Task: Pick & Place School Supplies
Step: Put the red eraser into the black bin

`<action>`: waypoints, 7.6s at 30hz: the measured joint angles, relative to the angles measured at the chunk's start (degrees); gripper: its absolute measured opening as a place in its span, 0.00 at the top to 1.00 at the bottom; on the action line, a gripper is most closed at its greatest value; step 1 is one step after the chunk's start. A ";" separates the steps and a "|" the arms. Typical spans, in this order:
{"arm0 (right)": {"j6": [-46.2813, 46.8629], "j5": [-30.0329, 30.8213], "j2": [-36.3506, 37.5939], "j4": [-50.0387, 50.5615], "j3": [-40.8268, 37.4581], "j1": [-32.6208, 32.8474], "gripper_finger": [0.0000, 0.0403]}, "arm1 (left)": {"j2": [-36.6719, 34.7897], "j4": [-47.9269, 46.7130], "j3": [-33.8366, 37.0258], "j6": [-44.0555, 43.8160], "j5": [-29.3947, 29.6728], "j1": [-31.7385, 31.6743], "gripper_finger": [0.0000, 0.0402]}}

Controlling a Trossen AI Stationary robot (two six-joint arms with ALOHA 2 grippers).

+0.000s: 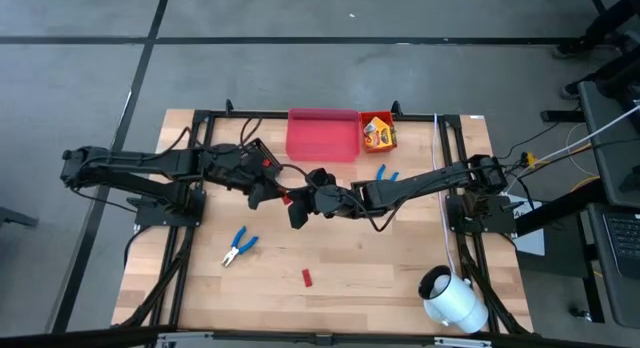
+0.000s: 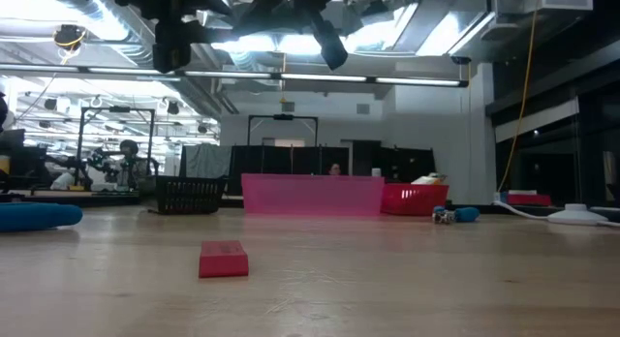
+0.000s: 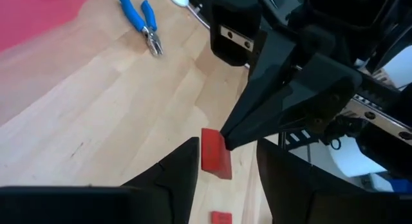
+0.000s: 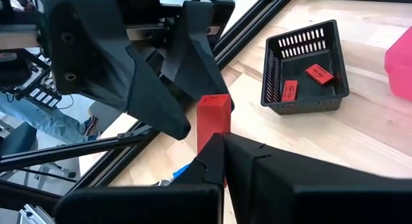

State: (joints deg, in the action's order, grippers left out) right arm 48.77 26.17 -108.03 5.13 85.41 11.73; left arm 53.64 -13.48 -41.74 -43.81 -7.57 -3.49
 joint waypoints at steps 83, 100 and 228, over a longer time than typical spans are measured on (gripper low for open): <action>20.00 -40.65 -5.32 7.21 -0.01 6.44 0.54 | -10.30 -5.50 2.97 18.73 3.29 8.61 0.54; 31.30 -36.92 -15.41 3.67 -0.04 8.66 0.58 | -13.83 -3.54 3.10 15.55 7.99 18.59 0.54; -9.18 5.90 -8.61 23.25 31.93 4.72 0.98 | -7.23 12.12 3.06 14.55 20.76 19.49 0.86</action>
State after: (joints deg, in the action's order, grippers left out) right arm 39.60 32.07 -116.64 28.38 117.34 16.45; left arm 46.41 -1.36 -38.68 -29.26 13.19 16.00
